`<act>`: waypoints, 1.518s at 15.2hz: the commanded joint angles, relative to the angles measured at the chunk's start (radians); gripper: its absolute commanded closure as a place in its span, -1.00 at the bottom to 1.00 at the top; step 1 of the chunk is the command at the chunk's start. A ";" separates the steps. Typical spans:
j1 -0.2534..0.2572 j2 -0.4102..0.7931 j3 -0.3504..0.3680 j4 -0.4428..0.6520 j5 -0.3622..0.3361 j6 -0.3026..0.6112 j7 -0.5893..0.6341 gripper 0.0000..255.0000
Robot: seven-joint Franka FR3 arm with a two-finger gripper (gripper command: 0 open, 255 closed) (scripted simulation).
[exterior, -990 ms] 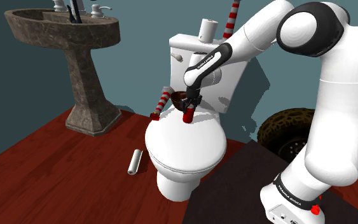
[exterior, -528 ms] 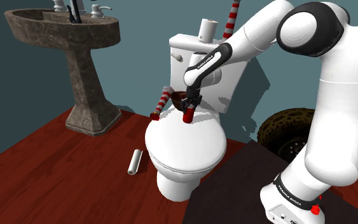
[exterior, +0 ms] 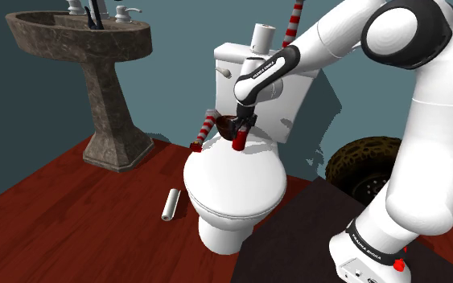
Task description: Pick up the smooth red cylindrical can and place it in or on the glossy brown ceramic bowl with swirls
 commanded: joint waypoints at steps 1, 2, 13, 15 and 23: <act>0.001 -0.018 -0.001 0.005 -0.003 -0.023 0.003 1.00; 0.002 -0.028 -0.002 0.007 -0.004 -0.035 0.004 1.00; 0.005 -0.118 -0.007 0.046 -0.019 -0.163 0.014 1.00; 0.006 -0.132 -0.008 0.056 -0.021 -0.187 0.016 1.00; 0.007 -0.182 -0.009 0.104 -0.029 -0.284 0.022 1.00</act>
